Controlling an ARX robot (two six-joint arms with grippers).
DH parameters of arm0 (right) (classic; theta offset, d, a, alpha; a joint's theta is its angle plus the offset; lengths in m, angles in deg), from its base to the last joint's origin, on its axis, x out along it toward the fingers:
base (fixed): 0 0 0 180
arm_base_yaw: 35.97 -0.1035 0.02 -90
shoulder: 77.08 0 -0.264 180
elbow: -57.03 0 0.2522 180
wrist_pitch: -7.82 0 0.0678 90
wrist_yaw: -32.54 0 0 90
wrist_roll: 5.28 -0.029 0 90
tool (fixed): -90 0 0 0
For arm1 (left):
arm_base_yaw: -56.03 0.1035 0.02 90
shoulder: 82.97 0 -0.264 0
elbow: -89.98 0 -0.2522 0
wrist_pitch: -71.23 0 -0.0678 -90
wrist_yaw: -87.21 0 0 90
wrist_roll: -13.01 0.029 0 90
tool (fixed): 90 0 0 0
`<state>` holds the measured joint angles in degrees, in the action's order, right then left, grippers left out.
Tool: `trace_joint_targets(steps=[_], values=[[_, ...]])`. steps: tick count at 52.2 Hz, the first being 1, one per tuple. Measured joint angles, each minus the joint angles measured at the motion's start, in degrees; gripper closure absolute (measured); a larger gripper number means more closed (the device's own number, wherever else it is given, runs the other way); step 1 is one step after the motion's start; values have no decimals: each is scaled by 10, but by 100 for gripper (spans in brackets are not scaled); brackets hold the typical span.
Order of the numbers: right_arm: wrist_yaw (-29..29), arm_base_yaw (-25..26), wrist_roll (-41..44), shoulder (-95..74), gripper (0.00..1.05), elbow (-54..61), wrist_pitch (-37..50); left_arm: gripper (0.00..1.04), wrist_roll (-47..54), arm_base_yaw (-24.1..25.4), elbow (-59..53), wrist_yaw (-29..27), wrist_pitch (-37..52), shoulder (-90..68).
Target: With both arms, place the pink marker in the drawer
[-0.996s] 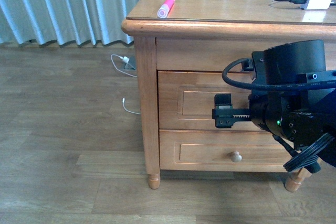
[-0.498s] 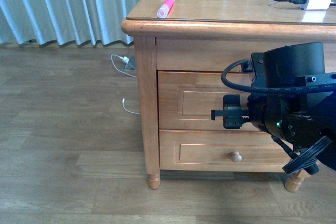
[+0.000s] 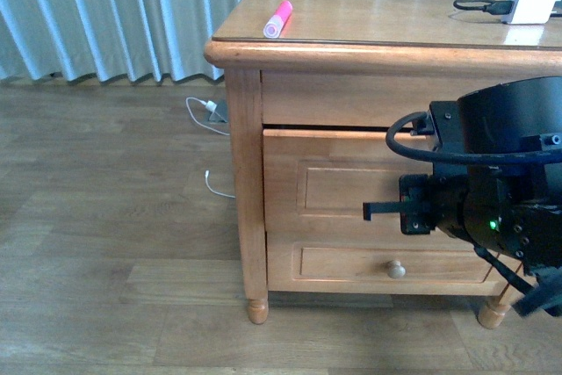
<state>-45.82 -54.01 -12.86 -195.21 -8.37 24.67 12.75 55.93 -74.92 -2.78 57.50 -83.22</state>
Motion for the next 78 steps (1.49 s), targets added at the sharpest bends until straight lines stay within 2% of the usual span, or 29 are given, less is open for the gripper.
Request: trace_joint_targets(steps=[14, 25, 36, 37, 50, 68, 78], values=[[-11, -34, -16, 126, 82, 120, -90, 6, 0, 0, 0, 0, 0, 0], [-19, -57, -31, 211, 81, 214, -103, 6, 0, 0, 0, 0, 0, 0], [-34, -75, -58, 298, 46, 278, -126, 6, 0, 0, 0, 0, 0, 0], [-35, -75, -59, 301, 45, 280, -128, 6, 0, 0, 0, 0, 0, 0], [-55, -79, -80, 511, 6, 309, -247, 6, 0, 0, 0, 0, 0, 0], [-90, -35, -63, 800, 8, 309, -431, 6, 0, 0, 0, 0, 0, 0], [-91, 4, -48, 905, 8, 320, -476, 6, 0, 0, 0, 0, 0, 0]])
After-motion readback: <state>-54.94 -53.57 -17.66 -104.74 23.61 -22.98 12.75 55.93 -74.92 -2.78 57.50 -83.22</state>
